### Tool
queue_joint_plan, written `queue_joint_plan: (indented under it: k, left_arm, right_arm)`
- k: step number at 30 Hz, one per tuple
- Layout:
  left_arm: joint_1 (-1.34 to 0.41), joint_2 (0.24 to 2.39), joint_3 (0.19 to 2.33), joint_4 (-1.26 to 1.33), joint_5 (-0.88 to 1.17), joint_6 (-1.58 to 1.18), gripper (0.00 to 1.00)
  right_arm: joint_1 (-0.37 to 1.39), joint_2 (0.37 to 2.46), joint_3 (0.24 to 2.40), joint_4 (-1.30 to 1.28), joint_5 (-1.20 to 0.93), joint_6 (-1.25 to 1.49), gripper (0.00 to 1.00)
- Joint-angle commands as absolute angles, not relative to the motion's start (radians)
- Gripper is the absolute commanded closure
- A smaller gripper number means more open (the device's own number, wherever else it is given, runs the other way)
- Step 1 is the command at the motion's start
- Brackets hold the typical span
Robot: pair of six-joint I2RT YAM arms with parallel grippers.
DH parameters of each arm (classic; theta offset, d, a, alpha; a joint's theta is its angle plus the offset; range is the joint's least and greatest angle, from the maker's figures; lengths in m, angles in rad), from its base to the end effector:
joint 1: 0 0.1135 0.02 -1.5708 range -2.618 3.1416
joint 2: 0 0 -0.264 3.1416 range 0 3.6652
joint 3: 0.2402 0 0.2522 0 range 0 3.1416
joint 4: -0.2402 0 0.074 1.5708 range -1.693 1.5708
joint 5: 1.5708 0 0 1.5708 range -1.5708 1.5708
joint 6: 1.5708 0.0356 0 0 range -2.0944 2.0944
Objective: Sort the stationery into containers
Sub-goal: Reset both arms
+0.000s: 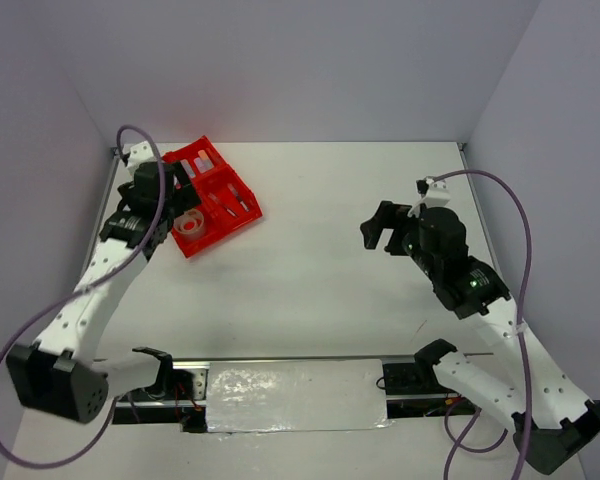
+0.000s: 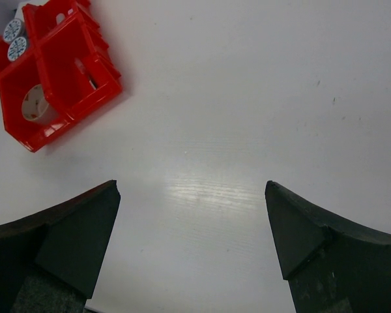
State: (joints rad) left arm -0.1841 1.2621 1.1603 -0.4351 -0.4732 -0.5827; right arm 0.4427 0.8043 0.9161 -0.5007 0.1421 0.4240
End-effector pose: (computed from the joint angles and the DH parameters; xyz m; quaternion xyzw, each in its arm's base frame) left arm 0.2786 -0.0354 0.3458 -0.2809 0.8054 0.0092 0.5218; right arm 0.1600 0.0703 0.3492 0.0318 0.8287 0.1799 0.5291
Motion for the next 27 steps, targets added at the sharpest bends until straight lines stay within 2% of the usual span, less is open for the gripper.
queue_joint_plan:
  k: [1, 2, 7, 16, 18, 27]
  left_arm:
    - [-0.247, 1.073, 1.115, -0.514, -0.532, -0.600, 0.05]
    - [-0.288, 1.043, 1.114, -0.526, -0.514, -0.595, 0.01]
    - [-0.336, 0.863, 1.123, -0.681, -0.414, -0.531, 0.01]
    - [-0.337, 0.436, 0.989, -0.816, -0.546, -0.482, 0.01]
    - [-0.337, 0.355, 0.988, -0.782, -0.468, -0.431, 0.01]
    - [-0.337, 0.325, 1.019, -0.836, -0.525, -0.419, 0.01]
  right_arm:
    - [0.509, 0.740, 1.000, -0.554, 0.328, 0.377, 0.00]
    - [0.511, 0.715, 1.006, -0.572, 0.333, 0.376, 0.00]
    - [0.511, 0.606, 1.017, -0.643, 0.322, 0.364, 0.00]
    - [0.517, 0.388, 0.979, -0.679, 0.282, 0.370, 0.00]
    - [0.518, 0.367, 0.973, -0.693, 0.294, 0.373, 0.00]
    - [0.518, 0.357, 0.945, -0.718, 0.307, 0.374, 0.00]
